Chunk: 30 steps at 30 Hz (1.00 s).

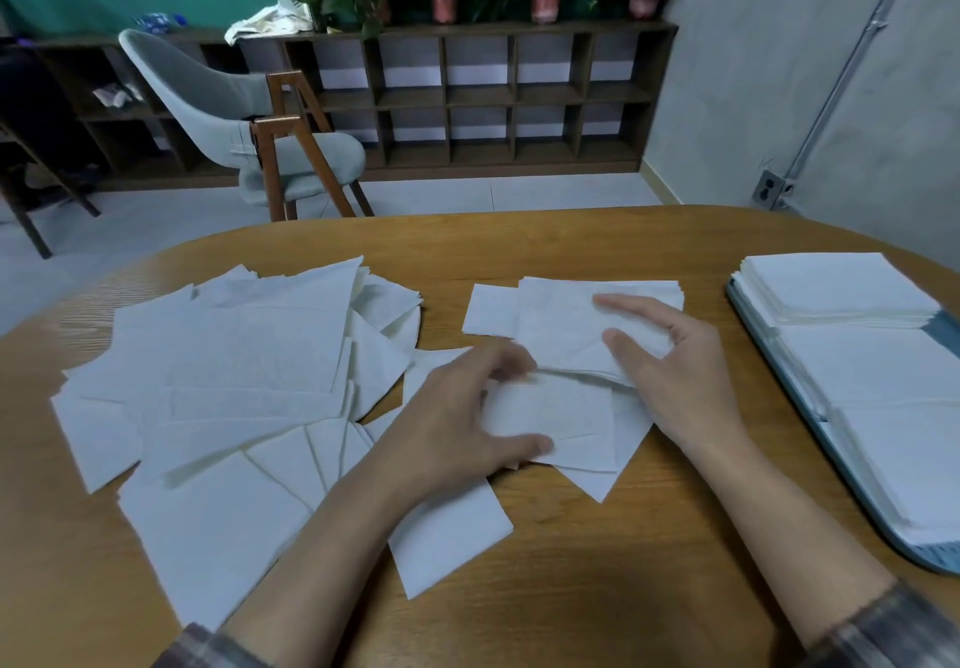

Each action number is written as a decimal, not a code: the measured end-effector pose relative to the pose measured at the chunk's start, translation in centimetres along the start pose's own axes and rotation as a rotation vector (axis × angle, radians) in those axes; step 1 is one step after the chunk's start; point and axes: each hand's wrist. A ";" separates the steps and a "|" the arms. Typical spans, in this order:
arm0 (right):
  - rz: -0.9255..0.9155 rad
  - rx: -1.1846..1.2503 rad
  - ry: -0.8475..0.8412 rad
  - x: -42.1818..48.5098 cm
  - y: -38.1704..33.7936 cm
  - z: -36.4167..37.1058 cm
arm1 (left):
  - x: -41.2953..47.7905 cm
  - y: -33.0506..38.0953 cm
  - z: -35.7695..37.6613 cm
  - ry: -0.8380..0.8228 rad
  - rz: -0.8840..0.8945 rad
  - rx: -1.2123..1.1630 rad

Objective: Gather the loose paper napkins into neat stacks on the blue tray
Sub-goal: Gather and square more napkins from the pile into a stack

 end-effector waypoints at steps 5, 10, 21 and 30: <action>-0.033 -0.037 -0.026 -0.1 0.2 0.4 | 0.0 -0.5 0.5 -0.015 0.107 0.160; -0.035 0.007 -0.071 0.0 0.3 0.1 | 0.0 -0.6 0.5 0.046 0.165 0.192; -0.129 0.082 -0.300 -1.4 -1.8 0.3 | -0.3 1.3 -0.7 0.190 0.161 -0.313; 0.089 0.301 -0.208 -0.9 -2.2 -0.7 | 0.3 0.4 -1.7 0.362 0.010 -0.440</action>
Point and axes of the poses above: each hand's wrist, its own x-axis towards the middle knuckle, its own z-axis out of the palm, y = z × x, and after that the axes turned 6 degrees about -x, right-handed
